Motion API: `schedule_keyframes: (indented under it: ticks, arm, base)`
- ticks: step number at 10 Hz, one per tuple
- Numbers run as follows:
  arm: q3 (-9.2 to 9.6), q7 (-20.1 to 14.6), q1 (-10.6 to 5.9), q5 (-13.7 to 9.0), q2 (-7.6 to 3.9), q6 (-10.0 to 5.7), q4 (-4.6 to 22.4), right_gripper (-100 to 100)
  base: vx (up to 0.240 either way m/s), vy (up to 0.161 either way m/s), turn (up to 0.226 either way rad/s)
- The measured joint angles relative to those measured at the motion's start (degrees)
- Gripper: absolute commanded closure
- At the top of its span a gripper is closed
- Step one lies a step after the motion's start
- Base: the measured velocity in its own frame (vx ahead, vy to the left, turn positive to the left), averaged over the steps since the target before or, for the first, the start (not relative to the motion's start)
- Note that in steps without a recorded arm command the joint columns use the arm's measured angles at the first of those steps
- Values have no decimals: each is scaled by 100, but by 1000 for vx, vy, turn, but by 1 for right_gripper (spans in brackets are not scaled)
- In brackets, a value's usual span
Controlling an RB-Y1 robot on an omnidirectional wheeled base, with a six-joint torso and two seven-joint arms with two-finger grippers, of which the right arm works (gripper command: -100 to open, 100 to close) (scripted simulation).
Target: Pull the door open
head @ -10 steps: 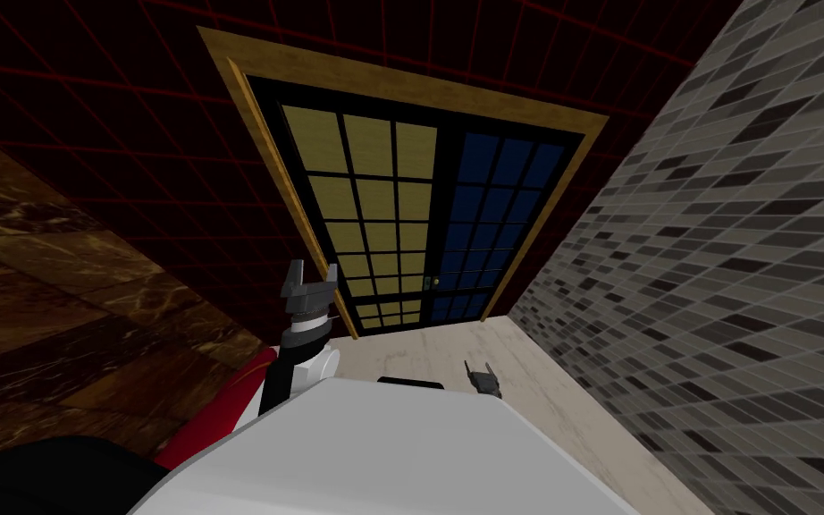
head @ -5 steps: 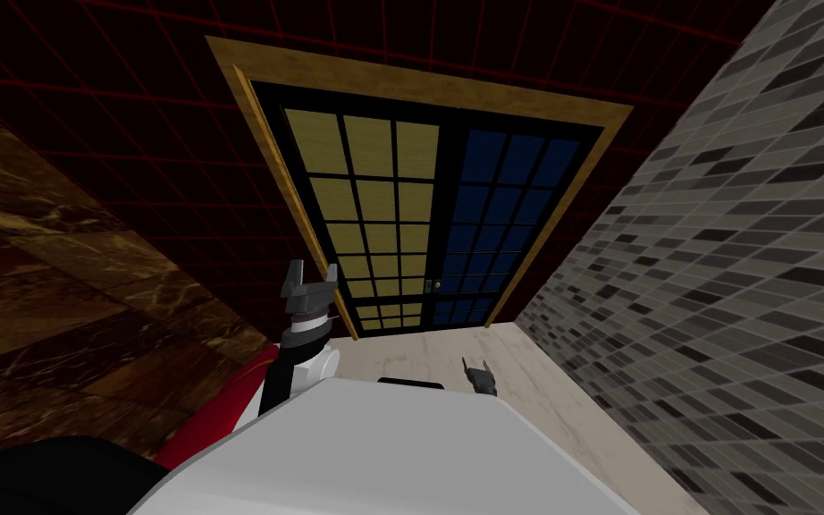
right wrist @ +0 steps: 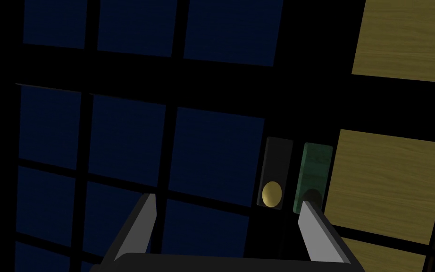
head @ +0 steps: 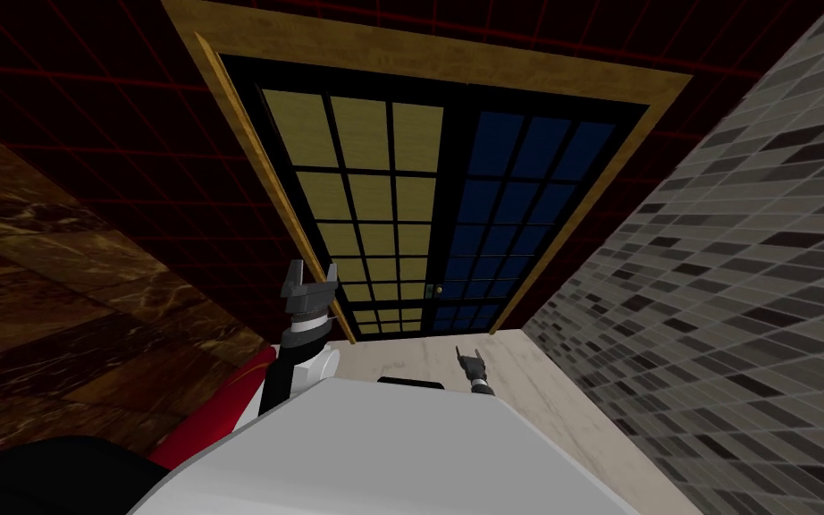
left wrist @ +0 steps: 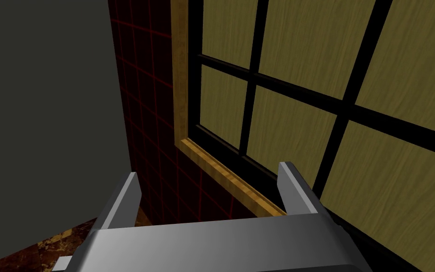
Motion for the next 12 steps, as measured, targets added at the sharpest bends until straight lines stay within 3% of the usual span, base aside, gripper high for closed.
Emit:
schedule_keyframes:
  ticks: [1, 2, 4, 5, 7, 9, 11, 12]
  arm:
    - [-23, 42, -72, -17, -8, -63, 129, -100]
    - [7, 27, -80, -3, 58, -44, -8, -100]
    - [-23, 90, -307, -33, 95, -136, 178, -100]
    - [5, 89, -358, -23, 165, -146, 83, -100]
    - [-29, 175, -713, -66, 212, -289, 349, -100]
    - [47, 107, -645, -20, 310, -173, -8, -100]
    - [93, 78, -819, -8, 405, -140, -129, -100]
    - [66, 128, -984, -37, 410, -244, 70, -100]
  base:
    - [91, -26, 44]
    - [102, -21, 42]
    - [132, -31, 73]
    - [156, -50, 46]
    - [154, -57, 45]
    - [102, -33, 38]
    - [171, -32, 66]
    - [193, -39, 78]
